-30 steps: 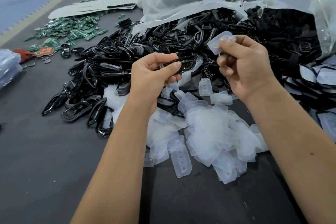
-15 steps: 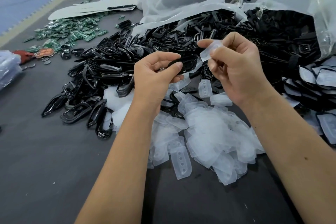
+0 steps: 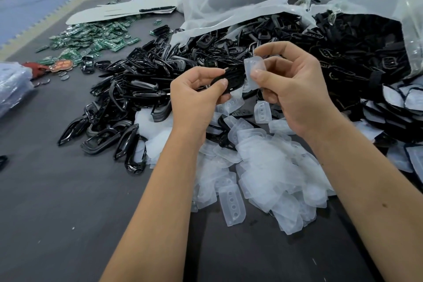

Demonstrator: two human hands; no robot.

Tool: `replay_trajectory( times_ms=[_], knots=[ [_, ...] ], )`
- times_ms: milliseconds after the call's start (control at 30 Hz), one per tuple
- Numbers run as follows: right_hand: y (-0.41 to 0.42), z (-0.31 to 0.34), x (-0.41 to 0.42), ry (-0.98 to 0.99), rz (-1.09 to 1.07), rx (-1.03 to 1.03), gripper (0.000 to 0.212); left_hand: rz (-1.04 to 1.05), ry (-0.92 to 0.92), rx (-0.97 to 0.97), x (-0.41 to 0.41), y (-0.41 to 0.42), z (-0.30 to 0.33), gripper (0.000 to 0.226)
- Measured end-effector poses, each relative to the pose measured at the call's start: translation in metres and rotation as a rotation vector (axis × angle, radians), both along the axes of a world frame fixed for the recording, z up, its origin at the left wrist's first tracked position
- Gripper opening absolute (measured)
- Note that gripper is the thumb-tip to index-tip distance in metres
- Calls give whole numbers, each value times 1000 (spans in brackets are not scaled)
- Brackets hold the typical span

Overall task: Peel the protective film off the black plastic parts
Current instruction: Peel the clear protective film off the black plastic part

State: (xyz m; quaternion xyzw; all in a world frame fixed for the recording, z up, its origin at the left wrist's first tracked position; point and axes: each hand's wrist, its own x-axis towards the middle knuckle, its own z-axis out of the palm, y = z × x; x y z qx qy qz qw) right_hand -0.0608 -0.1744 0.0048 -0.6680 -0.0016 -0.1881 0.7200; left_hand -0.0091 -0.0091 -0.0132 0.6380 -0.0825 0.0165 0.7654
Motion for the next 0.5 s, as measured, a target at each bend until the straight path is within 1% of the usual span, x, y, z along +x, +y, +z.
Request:
replay_trajectory(
  times_ms=[67,133,267,500],
  knots=[
    [1,-1,1,-7,-12,-28,31,-5,14,-4,1,0,0,21],
    [2,-1,2,5,-48,-67,32,-14,29,-15,2,0,0,23],
    [5,-1,2,28,-115,-119,15,-36,26,-8,2,0,0,22],
    [6,-3,3,23,-141,-182,4,-78,43,18,0,-3,0,21]
  ],
)
